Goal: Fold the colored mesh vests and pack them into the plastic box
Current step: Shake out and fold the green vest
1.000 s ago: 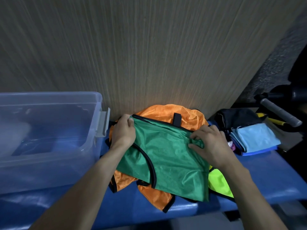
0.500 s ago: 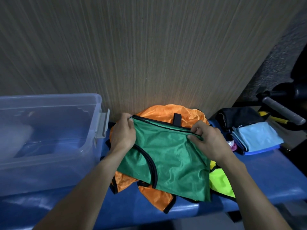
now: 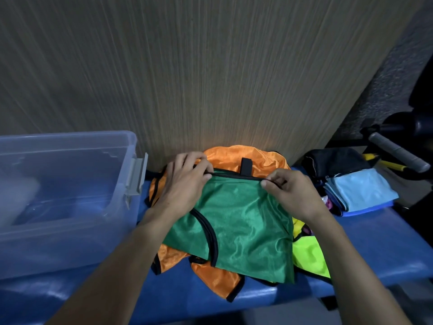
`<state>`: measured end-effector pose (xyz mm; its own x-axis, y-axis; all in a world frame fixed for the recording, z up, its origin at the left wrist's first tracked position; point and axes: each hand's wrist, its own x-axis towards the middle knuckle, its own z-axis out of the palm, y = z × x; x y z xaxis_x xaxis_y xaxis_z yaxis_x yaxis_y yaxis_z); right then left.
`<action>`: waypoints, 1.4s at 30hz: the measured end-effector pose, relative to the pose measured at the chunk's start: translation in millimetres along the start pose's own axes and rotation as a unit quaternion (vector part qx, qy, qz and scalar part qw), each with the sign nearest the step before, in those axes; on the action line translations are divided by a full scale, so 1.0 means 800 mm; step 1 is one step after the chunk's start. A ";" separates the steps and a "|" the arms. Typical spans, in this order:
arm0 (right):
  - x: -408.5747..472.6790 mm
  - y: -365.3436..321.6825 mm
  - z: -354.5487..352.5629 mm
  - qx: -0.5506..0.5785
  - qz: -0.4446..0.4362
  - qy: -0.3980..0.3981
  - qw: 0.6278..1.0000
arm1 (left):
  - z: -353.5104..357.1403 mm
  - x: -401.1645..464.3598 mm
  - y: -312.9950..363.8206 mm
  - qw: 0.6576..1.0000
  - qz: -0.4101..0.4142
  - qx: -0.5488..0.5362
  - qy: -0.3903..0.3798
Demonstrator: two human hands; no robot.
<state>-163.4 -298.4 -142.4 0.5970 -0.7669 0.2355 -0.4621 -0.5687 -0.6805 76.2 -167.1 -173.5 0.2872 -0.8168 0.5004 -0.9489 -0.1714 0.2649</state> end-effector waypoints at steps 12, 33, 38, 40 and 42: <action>0.001 0.003 0.038 -0.176 0.006 0.151 0.973 | -0.003 0.000 0.073 0.996 0.000 0.015 0.090; -0.055 0.007 0.006 0.159 0.278 0.077 0.944 | 0.024 -0.056 0.070 0.973 0.097 0.085 -0.189; -0.045 0.010 -0.003 -0.004 0.182 0.159 0.970 | 0.023 -0.063 0.064 0.973 0.110 0.072 -0.189; -0.040 0.012 -0.006 0.042 0.149 0.151 0.976 | 0.022 -0.062 0.060 0.973 0.110 0.069 -0.191; -0.034 0.017 -0.010 0.115 0.154 0.101 0.976 | 0.023 -0.061 0.059 0.973 0.110 0.066 -0.192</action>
<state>-191.2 -287.6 -152.7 0.3005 -0.9471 0.1124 -0.4248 -0.2384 -0.8733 14.9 -145.1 -200.5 0.0288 -0.9829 0.1820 -0.9977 -0.0172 0.0652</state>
